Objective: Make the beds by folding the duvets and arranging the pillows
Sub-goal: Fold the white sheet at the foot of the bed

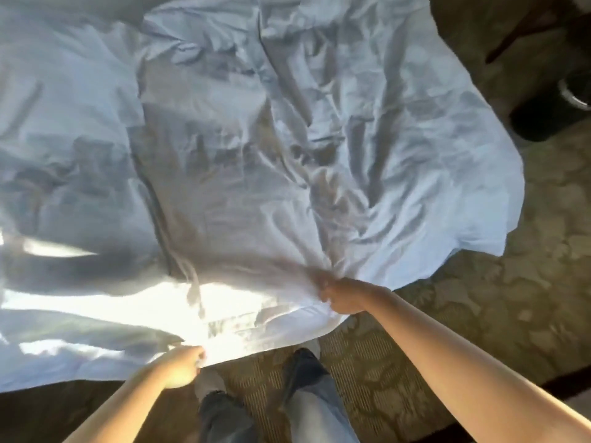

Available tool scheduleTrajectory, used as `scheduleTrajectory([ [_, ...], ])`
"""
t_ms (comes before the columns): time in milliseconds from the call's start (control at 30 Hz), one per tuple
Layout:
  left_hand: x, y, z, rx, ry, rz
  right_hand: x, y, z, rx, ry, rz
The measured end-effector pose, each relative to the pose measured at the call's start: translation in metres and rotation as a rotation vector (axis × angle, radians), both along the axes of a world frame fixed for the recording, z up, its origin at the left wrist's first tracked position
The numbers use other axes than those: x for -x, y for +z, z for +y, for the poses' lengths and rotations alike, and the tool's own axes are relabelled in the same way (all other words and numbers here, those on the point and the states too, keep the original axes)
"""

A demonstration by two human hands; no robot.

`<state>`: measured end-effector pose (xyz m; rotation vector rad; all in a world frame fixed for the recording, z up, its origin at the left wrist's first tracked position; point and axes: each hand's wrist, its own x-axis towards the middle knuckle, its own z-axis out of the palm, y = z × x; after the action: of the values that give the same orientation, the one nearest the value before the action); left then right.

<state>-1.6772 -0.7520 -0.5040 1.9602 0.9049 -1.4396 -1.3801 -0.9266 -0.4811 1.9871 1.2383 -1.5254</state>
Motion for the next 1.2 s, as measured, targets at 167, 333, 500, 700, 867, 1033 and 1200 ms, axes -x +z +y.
scheduleTrajectory([
  [167,-0.101,0.022,0.05,-0.512,0.007,-0.891,-0.07,0.047,0.045,-0.744,-0.57,-0.547],
  [333,-0.175,0.023,-0.004,-0.346,-0.329,-0.904,-0.055,-0.015,-0.003,-0.179,-0.13,-0.416],
  [500,-0.189,-0.005,-0.065,-0.241,-0.63,-0.418,-0.017,-0.055,-0.07,0.169,-0.048,-0.116],
  [700,-0.189,-0.036,-0.062,-0.541,-0.799,-0.663,-0.056,-0.059,-0.094,-0.318,-2.311,0.401],
  [867,-0.224,-0.007,-0.03,-0.429,-0.278,-0.654,-0.151,-0.02,-0.088,-0.763,-2.759,0.667],
  [1033,-0.238,0.046,0.015,-0.07,0.219,-0.516,-0.191,0.028,-0.08,-0.832,-2.57,0.425],
  [1200,-0.228,0.056,-0.016,-0.137,-0.057,-0.231,-0.196,0.047,-0.088,-1.138,-2.487,0.124],
])
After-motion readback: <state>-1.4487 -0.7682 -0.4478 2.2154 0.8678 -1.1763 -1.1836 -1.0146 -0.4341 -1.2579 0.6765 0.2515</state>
